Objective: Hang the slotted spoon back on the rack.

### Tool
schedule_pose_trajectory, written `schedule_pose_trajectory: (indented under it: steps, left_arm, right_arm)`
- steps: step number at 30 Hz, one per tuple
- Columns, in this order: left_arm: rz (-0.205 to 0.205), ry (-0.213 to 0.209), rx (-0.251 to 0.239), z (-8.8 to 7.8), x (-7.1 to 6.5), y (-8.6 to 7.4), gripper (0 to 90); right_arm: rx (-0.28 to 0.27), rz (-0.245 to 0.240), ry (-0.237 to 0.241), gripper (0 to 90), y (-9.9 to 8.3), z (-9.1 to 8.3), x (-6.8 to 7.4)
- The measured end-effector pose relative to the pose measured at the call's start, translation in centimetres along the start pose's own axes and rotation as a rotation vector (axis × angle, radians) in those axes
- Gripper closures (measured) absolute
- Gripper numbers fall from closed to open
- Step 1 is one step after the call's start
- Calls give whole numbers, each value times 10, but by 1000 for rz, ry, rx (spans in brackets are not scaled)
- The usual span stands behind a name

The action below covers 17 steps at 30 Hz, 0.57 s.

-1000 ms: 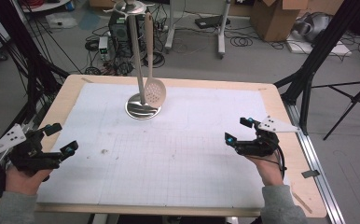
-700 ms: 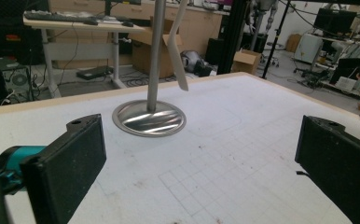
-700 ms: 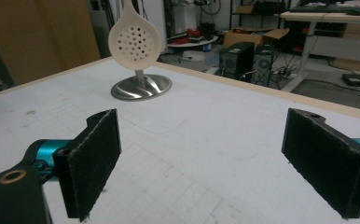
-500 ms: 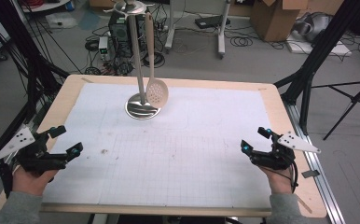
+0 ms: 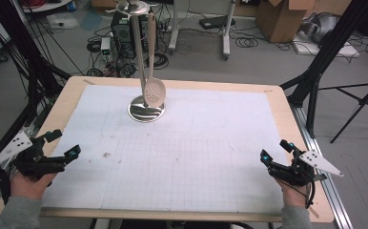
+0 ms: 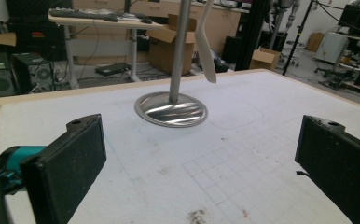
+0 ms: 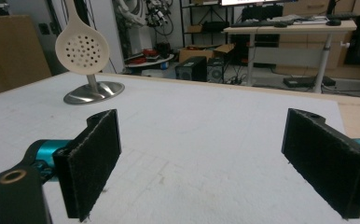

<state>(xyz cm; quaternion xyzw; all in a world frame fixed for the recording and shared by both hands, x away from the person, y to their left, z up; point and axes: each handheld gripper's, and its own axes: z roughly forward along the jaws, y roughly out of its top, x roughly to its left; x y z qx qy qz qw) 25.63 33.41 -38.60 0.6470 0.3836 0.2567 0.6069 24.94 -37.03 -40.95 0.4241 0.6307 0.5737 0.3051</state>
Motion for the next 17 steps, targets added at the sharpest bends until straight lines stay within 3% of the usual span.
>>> schedule_pose_trajectory:
  steps: [8,17]
  left_arm:
    - [13,76,-9,-7,9,-8,22]
    - [-3,133,20,-15,15,-17,22]
  right_arm:
    - [22,-30,-21,106,-10,-8,-5]
    - [-19,11,-79,106,-13,-8,-12]
